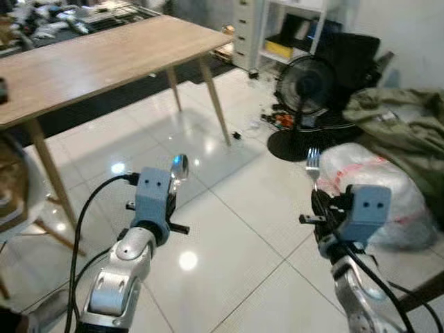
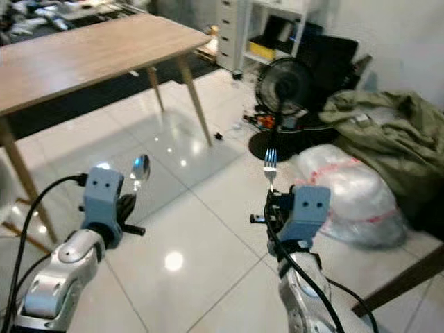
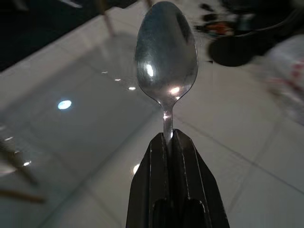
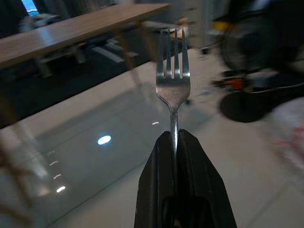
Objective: Setting the table
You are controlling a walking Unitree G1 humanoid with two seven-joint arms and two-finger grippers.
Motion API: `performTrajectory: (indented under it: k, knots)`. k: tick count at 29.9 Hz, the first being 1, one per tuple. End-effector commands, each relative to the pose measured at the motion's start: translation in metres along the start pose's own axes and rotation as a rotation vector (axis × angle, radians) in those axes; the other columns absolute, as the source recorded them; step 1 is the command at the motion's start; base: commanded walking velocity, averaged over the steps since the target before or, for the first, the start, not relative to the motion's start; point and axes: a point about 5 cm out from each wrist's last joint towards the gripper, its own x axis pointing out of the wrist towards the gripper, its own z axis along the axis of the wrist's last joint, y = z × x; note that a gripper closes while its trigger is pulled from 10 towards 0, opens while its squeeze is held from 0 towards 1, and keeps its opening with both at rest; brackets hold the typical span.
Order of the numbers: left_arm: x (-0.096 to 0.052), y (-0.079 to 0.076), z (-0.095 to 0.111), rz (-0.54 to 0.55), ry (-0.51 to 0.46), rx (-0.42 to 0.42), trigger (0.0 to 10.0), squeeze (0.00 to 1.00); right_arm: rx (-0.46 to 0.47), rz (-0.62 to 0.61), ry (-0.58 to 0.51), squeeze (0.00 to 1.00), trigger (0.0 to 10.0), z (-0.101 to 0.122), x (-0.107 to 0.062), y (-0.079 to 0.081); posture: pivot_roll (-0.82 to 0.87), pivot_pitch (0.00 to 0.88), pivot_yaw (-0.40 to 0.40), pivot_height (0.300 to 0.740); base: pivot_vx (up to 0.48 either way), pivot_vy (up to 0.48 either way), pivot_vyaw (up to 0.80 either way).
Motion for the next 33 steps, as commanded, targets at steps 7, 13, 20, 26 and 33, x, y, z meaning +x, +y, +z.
performTrajectory:
  k: [7,13,20,26,33]
  knots:
    - [0.0018,0.0045,-0.0069,0.038,0.025,0.013,10.0,0.00,0.012,-0.017,0.010,0.00,10.0,-0.0030,-0.0021,-0.0009,0.01,0.133,0.116,0.740,0.465,0.000,0.00]
    - [0.0025,0.0046,-0.0075,0.040,0.027,0.014,10.0,0.00,0.013,-0.015,0.010,0.00,10.0,-0.0029,-0.0021,-0.0006,0.01,0.133,0.116,0.740,0.465,0.000,0.00]
    - [0.0027,0.0047,-0.0083,0.042,0.029,0.013,10.0,0.00,0.011,-0.012,0.011,0.00,10.0,-0.0031,-0.0021,-0.0006,0.01,0.133,0.115,0.740,0.465,0.000,0.00]
    - [0.0025,0.0046,-0.0081,0.043,0.028,0.014,10.0,0.00,0.010,-0.011,0.010,0.00,10.0,-0.0028,-0.0020,-0.0004,0.01,0.133,0.115,0.740,0.465,0.000,0.00]
    - [0.0030,0.0047,-0.0079,0.044,0.025,0.015,10.0,0.00,0.001,-0.017,0.004,0.00,10.0,-0.0020,-0.0011,-0.0012,0.01,0.128,0.113,0.740,0.463,0.000,0.00]
